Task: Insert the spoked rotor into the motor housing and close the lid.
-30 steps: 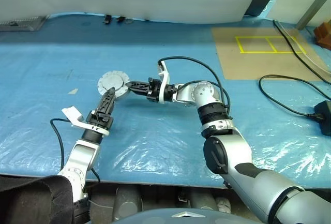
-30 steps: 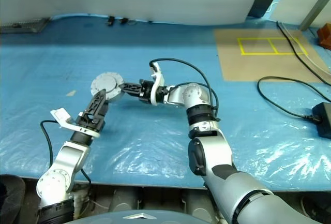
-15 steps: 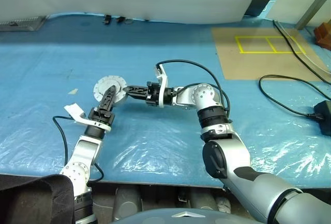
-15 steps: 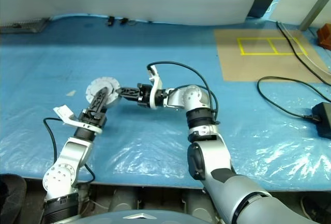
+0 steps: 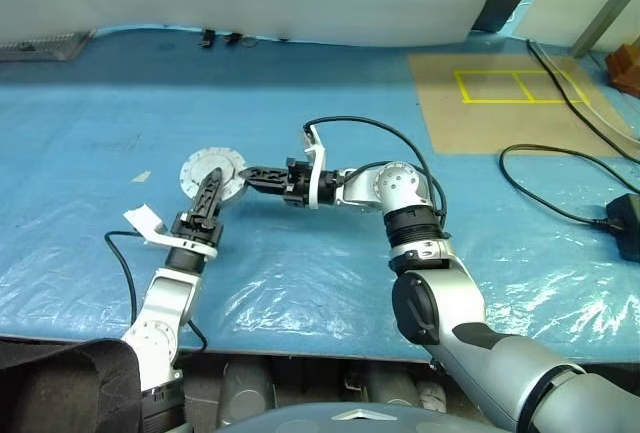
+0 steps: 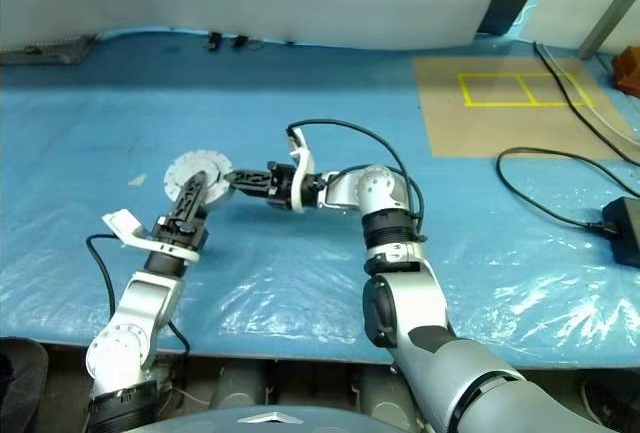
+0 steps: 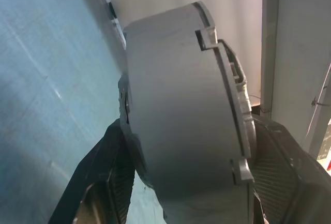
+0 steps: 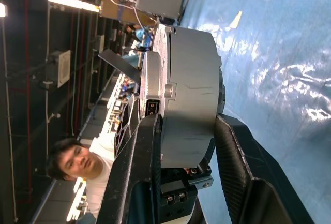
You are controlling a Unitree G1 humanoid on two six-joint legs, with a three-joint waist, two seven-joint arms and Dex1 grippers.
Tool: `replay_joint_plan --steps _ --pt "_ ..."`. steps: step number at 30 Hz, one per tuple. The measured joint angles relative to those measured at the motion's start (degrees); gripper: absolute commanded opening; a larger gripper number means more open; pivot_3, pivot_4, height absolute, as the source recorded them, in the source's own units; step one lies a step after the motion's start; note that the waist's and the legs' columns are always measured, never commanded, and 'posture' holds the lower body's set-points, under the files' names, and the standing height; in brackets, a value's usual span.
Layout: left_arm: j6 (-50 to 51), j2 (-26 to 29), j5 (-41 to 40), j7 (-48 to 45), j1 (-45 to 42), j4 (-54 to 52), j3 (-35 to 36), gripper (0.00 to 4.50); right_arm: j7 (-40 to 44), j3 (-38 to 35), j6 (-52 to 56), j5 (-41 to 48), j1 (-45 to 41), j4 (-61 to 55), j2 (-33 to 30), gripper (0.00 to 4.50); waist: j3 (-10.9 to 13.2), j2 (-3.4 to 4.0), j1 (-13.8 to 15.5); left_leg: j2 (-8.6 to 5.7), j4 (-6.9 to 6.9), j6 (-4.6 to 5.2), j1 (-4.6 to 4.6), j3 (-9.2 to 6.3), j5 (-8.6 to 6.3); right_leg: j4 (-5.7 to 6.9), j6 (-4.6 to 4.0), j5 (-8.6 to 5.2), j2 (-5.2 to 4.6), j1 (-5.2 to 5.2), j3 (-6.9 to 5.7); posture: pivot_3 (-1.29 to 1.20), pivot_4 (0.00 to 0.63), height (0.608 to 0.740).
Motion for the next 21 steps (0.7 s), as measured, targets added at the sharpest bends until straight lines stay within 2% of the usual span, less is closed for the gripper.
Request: replay_joint_plan --steps 4,11,17,18,21 --pt "-0.58 -0.76 -0.66 0.05 -0.89 0.62 -0.12 2.73 -0.17 0.1 -0.34 0.0 0.12 -0.16 -0.03 1.11 0.0 0.0 0.1 0.0 0.13 0.0 0.01 -0.02 0.0 0.14 -0.18 -0.1 0.0 0.01 0.0 0.0 0.15 0.74" --pt "-2.77 0.76 -0.59 -2.14 -8.36 5.38 1.38 2.73 0.2 -0.27 -5.45 -0.07 -2.89 0.46 0.01 1.11 0.0 -0.01 0.01 -0.02 0.3 0.0 0.02 -0.08 0.0 0.3 -0.17 -0.09 -0.02 0.01 0.02 0.0 0.15 0.74" --pt "-3.68 0.09 -0.32 -3.64 -9.3 8.71 1.44 2.73 0.35 0.57 -7.33 -0.96 -2.98 2.19 -0.22 1.11 0.01 -0.02 -0.11 -0.02 0.26 -0.01 -0.03 -0.09 0.0 0.25 0.02 0.02 0.0 0.0 0.01 0.0 0.15 0.74" --pt "-3.97 -0.13 -0.11 -3.73 -9.49 8.94 1.43 2.73 0.53 0.95 -7.78 -1.11 -2.98 2.19 -0.32 1.84 0.01 -0.02 -0.1 -0.02 0.27 0.0 -0.03 -0.09 0.0 0.25 0.02 0.02 0.0 0.0 0.01 0.0 0.15 0.74" --pt "-5.13 -1.09 0.91 -3.77 -9.67 9.74 1.44 2.73 1.64 2.05 -8.11 -1.43 -3.18 2.22 -0.63 2.86 0.01 -0.02 -0.11 -0.01 0.29 0.0 -0.02 -0.09 0.0 0.27 -0.02 0.0 -0.01 0.0 0.01 0.0 0.15 0.74"
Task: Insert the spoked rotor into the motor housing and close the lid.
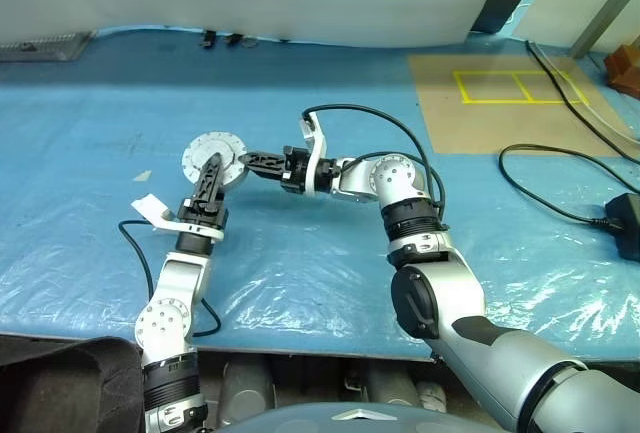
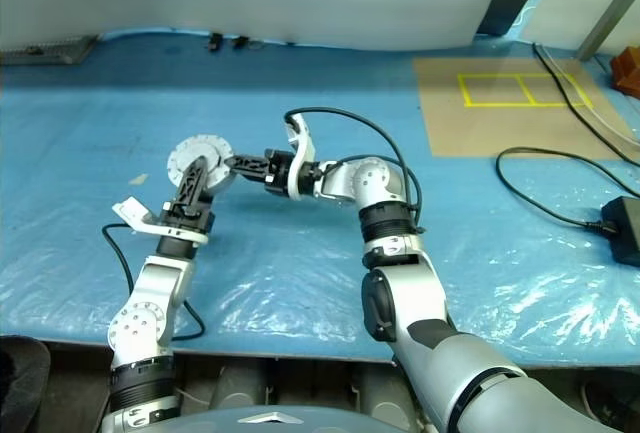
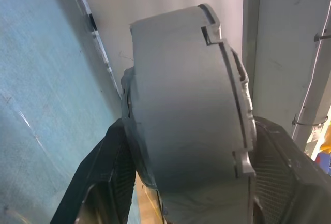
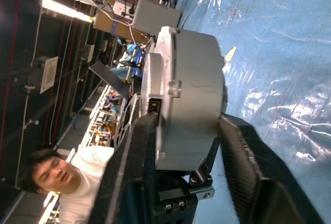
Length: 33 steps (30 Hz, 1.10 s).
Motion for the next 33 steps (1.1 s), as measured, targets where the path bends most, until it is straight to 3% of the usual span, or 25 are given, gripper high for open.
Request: replay_joint_plan --steps 1,13,25,33 --pt "-0.33 -0.42 0.03 0.01 0.0 0.18 0.09 2.73 0.25 0.26 -0.05 -0.12 -0.15 0.05 -0.09 3.18 0.0 0.0 0.0 0.0 0.01 0.0 0.0 0.0 0.0 0.0 -0.01 0.0 0.0 0.0 0.0 0.0 0.15 0.74" --pt "-8.83 -1.36 1.58 1.03 -4.6 9.01 7.57 2.73 2.11 0.94 -6.57 -1.92 -3.71 1.72 -0.94 3.18 0.03 -0.1 0.38 0.0 0.03 0.0 -0.02 -0.02 0.0 0.01 -0.08 -0.04 -0.01 0.0 0.0 0.0 0.15 0.74" --pt "-24.65 4.37 13.62 1.66 -22.32 36.26 14.88 2.73 1.95 1.84 -8.56 -3.68 -3.8 0.82 -1.11 3.18 0.07 -0.18 1.22 -0.02 0.03 0.0 -0.01 -0.05 0.01 0.05 0.07 0.05 0.01 -0.01 -0.02 0.0 0.15 0.74" --pt "-28.42 9.83 18.04 1.12 -30.52 50.45 18.01 2.73 1.83 2.11 -8.41 -3.64 -3.58 -2.31 -0.91 3.18 0.05 -0.19 1.23 -0.02 0.1 0.0 0.08 -0.07 0.01 0.24 0.08 0.06 -0.02 0.0 0.0 0.0 0.15 0.74"
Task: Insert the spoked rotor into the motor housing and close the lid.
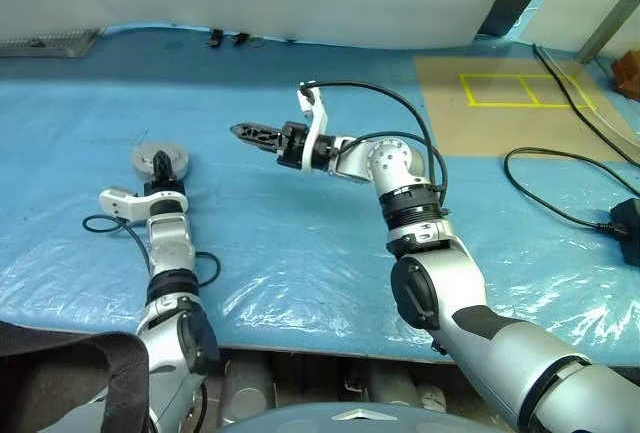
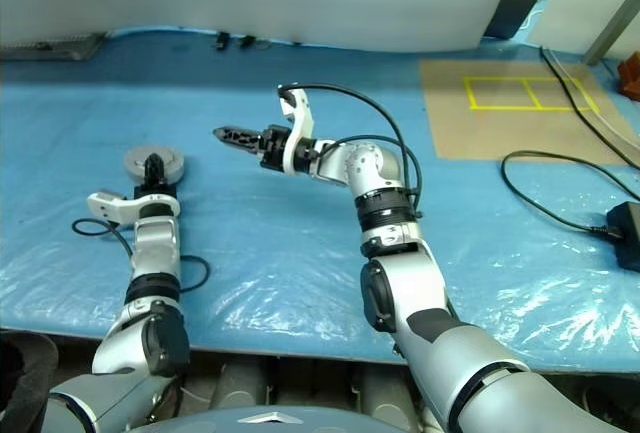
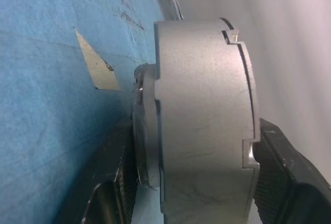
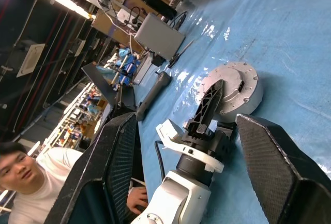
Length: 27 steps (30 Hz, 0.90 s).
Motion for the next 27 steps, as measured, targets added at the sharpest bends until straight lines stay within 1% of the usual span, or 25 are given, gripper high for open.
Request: replay_joint_plan --steps 1,4,7,8,12,17,21,23,27 --pt "-0.17 0.12 0.27 0.01 -0.38 0.66 0.27 2.73 -0.03 0.0 0.0 0.01 0.02 -0.1 0.04 3.18 0.0 0.01 0.0 0.0 0.0 0.0 0.02 0.0 0.0 0.02 0.0 0.0 0.0 0.0 0.0 0.0 0.15 0.74" --pt "-0.75 0.18 0.74 0.12 -0.85 1.21 0.86 3.35 -0.11 0.0 -0.01 0.0 0.13 -0.12 0.05 3.21 -0.01 0.02 -0.07 0.0 0.02 0.0 0.06 0.0 0.0 0.08 -0.02 -0.01 0.0 0.02 0.03 0.0 0.15 0.74" --pt "-0.98 0.09 1.46 0.41 -0.81 -0.07 0.91 4.36 -0.16 0.0 -0.07 0.0 0.13 -0.12 0.01 3.21 -0.04 0.07 -0.17 0.01 0.01 -0.01 0.08 0.02 0.0 0.1 -0.06 -0.03 0.0 0.13 0.05 0.0 0.15 0.74" --pt "-1.21 -0.24 1.73 0.89 -0.55 -1.18 0.91 4.44 -0.15 0.01 -0.08 -0.01 0.13 -0.11 -0.02 3.21 -0.04 0.07 -0.21 0.02 0.01 -0.01 0.09 0.02 0.0 0.1 -0.07 -0.04 -0.01 0.15 0.07 0.0 0.15 0.74" --pt "-2.48 -2.01 2.65 3.39 1.75 -5.64 0.98 4.44 0.18 0.29 -0.08 -0.03 0.15 -0.12 -0.22 3.21 -0.05 0.08 -0.52 0.01 -0.01 -0.02 0.06 0.02 0.0 0.03 -0.05 -0.02 -0.02 0.14 0.1 0.0 0.15 0.74" --pt "-4.78 -6.54 4.04 8.84 7.78 -16.85 0.86 4.44 0.24 0.97 -0.01 -0.06 0.6 -0.14 -0.06 3.21 -0.05 0.08 -1.19 0.01 -0.12 -0.07 0.03 0.03 -0.04 -0.1 -0.04 -0.02 -0.02 0.14 0.09 0.0 0.15 0.74" --pt "-4.49 -8.63 7.91 13.97 14.04 -25.47 -1.79 4.44 0.53 2.58 -0.09 -0.67 0.94 -0.14 -0.5 3.21 -0.04 0.07 -1.75 0.02 -0.15 -0.07 0.03 0.02 -0.04 -0.15 -0.07 -0.04 -0.01 0.13 0.09 0.0 0.15 0.74" --pt "-3.44 -9.26 9.72 15.83 17.3 -29.51 -3.6 4.44 1.34 4.25 -0.17 -1.56 1.22 -0.57 -1.23 3.21 -0.04 0.07 -1.72 0.02 -0.15 -0.07 0.03 0.04 -0.04 -0.18 -0.25 -0.15 -0.01 0.14 0.09 0.0 0.15 0.74" --pt "-1.12 -9.37 11.99 18.82 20.75 -33.7 -5.79 4.44 2.36 5.96 -0.14 -2.35 2.31 -1.26 -1.64 3.21 -0.04 0.07 -1.68 0.01 -0.11 -0.06 0.08 0.04 -0.04 -0.18 -0.25 -0.15 -0.01 0.13 0.09 0.0 0.15 0.74"
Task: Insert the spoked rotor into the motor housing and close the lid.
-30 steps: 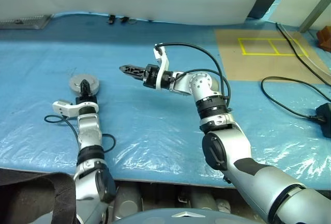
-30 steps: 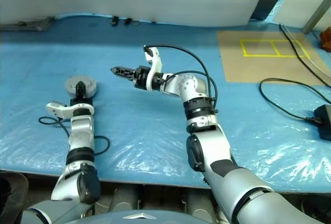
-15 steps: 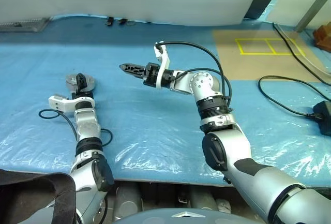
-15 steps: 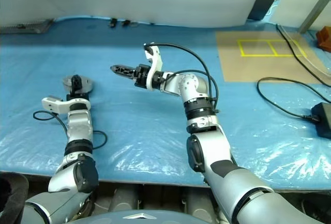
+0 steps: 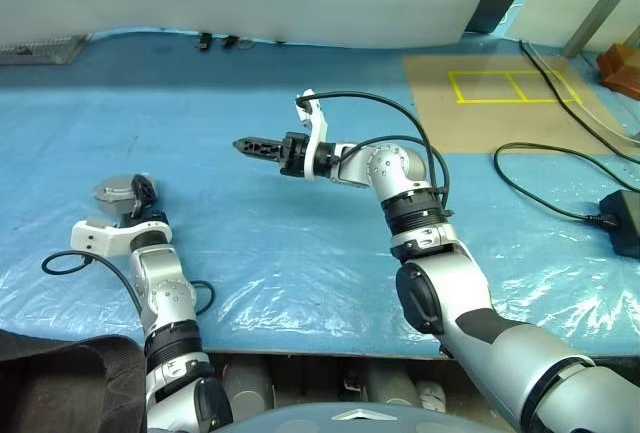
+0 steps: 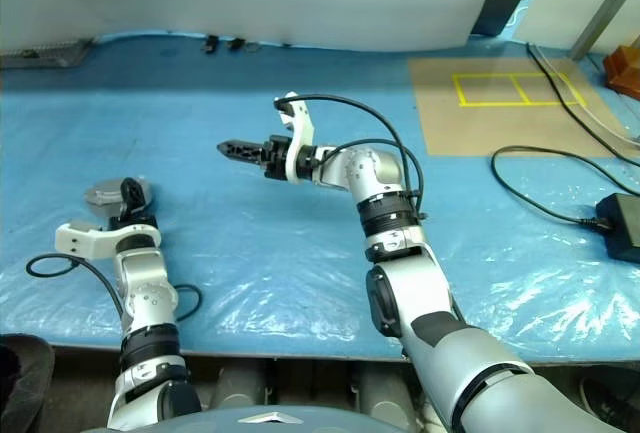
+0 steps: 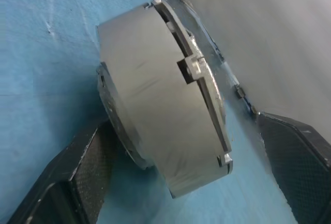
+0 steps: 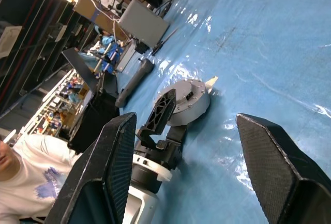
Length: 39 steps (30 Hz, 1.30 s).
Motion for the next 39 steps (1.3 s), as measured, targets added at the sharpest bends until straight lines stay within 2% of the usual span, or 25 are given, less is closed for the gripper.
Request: replay_joint_plan --steps 7,27,30,34,35,39 --pt "4.64 0.76 1.45 6.81 0.07 -3.08 -1.0 4.44 0.88 1.78 0.4 -0.68 0.02 -0.11 -0.44 3.21 0.0 0.0 0.11 -0.01 0.0 0.0 0.09 -0.02 0.0 0.0 0.0 0.0 0.0 0.0 0.0 0.0 0.15 0.74" --pt "4.0 -0.33 -8.83 2.97 -6.41 1.52 5.25 4.44 1.47 3.35 0.37 -1.39 1.53 -1.53 -0.58 3.21 0.01 -0.01 1.21 -0.01 0.05 0.0 0.06 -0.04 0.01 0.01 0.0 0.0 -0.01 0.0 -0.03 0.0 0.15 0.74" --pt "3.85 -0.66 -10.9 2.85 -7.01 1.91 6.4 3.82 1.47 3.35 0.36 -1.85 1.55 -1.53 -0.59 3.21 0.01 -0.01 1.52 -0.01 0.05 0.0 0.05 -0.04 0.01 0.01 0.0 0.0 -0.01 0.0 -0.03 0.0 0.15 0.74" --pt "3.73 -0.78 -12.74 2.43 -7.17 3.1 7.24 2.5 1.47 3.34 0.35 -2.06 1.57 -1.54 -0.6 3.21 0.01 -0.02 1.55 -0.01 0.04 0.0 0.01 -0.05 0.01 -0.03 0.02 0.01 -0.01 -0.01 -0.04 0.0 0.15 0.74" --pt "3.69 -0.87 -12.93 2.34 -7.54 3.22 7.26 2.38 1.47 3.34 0.34 -2.07 1.57 -1.54 -0.56 3.21 0.01 -0.03 1.56 -0.01 0.03 0.0 0.01 -0.06 0.01 -0.03 0.02 0.01 -0.01 -0.01 -0.04 0.0 0.15 0.74" --pt "3.61 -0.85 -12.8 2.68 -7.81 3.41 7.22 2.38 1.45 3.34 0.32 -2.08 1.57 -1.55 -0.41 3.21 0.02 -0.03 1.59 -0.02 0.04 0.0 0.0 -0.07 0.01 -0.03 0.02 0.01 -0.01 -0.01 -0.05 0.0 0.15 0.74"
